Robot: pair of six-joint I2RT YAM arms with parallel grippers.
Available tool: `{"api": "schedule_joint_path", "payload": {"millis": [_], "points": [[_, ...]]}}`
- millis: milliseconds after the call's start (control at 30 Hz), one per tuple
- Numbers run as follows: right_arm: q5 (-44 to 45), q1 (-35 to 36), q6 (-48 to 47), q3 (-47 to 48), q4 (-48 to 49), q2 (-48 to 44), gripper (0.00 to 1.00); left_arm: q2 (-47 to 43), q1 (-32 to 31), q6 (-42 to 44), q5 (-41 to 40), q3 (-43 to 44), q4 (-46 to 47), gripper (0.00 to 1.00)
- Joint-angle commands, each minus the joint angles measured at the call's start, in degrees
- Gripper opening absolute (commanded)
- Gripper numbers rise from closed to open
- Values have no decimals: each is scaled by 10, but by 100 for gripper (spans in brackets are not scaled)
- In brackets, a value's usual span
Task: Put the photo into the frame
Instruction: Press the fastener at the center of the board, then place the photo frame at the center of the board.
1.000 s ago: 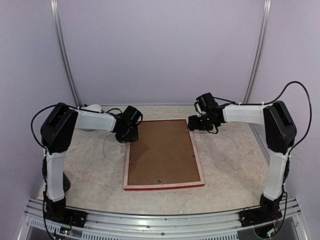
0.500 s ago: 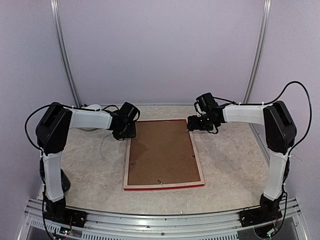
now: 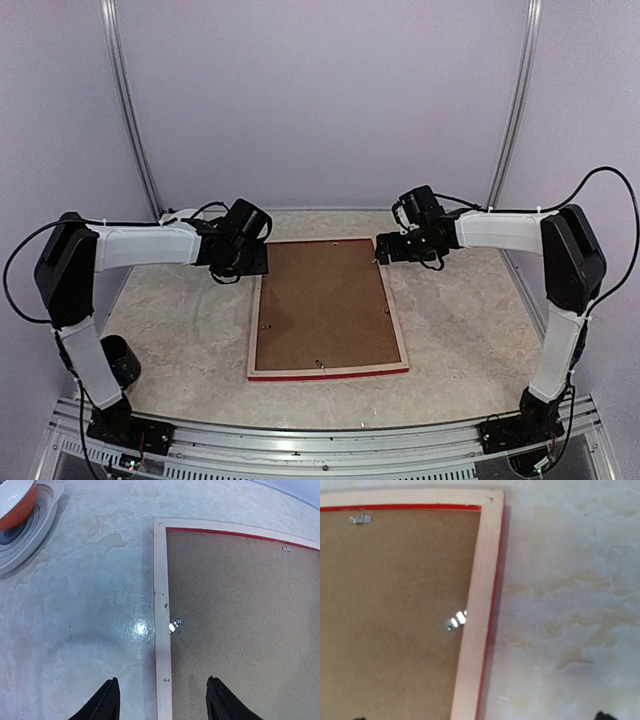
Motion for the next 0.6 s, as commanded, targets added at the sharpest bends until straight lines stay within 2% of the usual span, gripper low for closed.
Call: {"api": "schedule_joint_path", "payload": {"millis": [0, 367, 567], "points": [[9, 3, -7, -12, 8, -36, 99, -41, -17, -2, 3, -34, -25, 59], [5, 3, -5, -29, 1, -44, 99, -107, -40, -18, 42, -132, -51, 62], [-6, 3, -1, -42, -4, -40, 99, -111, -42, -22, 57, -138, -42, 62]]}}
